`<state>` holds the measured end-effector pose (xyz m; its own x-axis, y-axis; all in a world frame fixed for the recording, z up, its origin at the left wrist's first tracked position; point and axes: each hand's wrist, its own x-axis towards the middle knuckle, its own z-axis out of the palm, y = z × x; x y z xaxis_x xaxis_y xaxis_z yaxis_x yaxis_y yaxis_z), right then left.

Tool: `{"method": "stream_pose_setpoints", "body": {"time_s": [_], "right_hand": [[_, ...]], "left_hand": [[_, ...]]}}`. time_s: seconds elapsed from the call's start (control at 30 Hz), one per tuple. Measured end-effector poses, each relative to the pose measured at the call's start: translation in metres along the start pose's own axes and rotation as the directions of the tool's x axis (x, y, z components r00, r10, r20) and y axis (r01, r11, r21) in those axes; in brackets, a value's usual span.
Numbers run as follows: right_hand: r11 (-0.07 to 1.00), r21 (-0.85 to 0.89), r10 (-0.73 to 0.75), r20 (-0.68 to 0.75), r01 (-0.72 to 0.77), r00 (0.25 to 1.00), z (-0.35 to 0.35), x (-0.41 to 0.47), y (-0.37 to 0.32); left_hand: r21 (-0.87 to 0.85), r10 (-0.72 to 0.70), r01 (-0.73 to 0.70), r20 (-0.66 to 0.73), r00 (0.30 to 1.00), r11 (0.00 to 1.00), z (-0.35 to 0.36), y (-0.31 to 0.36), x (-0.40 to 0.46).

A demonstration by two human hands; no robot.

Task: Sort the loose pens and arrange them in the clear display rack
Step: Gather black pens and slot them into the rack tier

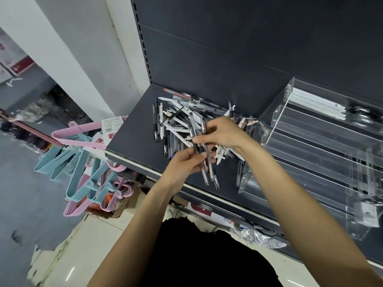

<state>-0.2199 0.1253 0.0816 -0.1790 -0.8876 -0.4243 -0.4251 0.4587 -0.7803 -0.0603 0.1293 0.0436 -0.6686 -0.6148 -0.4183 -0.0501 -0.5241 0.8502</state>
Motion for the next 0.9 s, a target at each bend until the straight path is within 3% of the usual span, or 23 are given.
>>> {"method": "stream_pose_setpoints", "body": {"time_s": [0.2, 0.43, 0.57, 0.67, 0.73, 0.9], "right_hand": [[0.998, -0.069, 0.012, 0.192, 0.002, 0.981, 0.010, 0.013, -0.015], [0.966, -0.227, -0.066, 0.250, 0.124, 0.966, 0.014, 0.032, -0.018], [0.994, -0.040, -0.083, 0.257, 0.097, 0.963, 0.008, 0.040, -0.020], [0.994, -0.012, -0.100, 0.329, 0.110, 0.939, 0.007, 0.043, -0.027], [0.992, 0.001, -0.120, 0.304, 0.126, 0.945, 0.007, 0.046, -0.032], [0.971, -0.005, -0.238, 0.074, 0.239, 0.968, 0.004, 0.047, -0.033]], "left_hand": [[-0.157, -0.015, 0.016, 0.010, 1.000, 0.988, -0.004, -0.005, -0.003], [-0.184, -0.027, 0.022, -0.020, 0.999, 0.983, -0.012, -0.001, 0.004], [-0.153, -0.059, 0.060, 0.012, 0.998, 0.986, -0.015, 0.002, 0.002], [-0.074, -0.076, 0.080, 0.050, 0.996, 0.994, -0.016, 0.002, 0.001], [-0.061, -0.063, 0.066, 0.037, 0.997, 0.996, -0.015, 0.002, 0.001], [0.020, 0.005, -0.005, -0.028, 1.000, 1.000, -0.011, 0.006, 0.007]]}}
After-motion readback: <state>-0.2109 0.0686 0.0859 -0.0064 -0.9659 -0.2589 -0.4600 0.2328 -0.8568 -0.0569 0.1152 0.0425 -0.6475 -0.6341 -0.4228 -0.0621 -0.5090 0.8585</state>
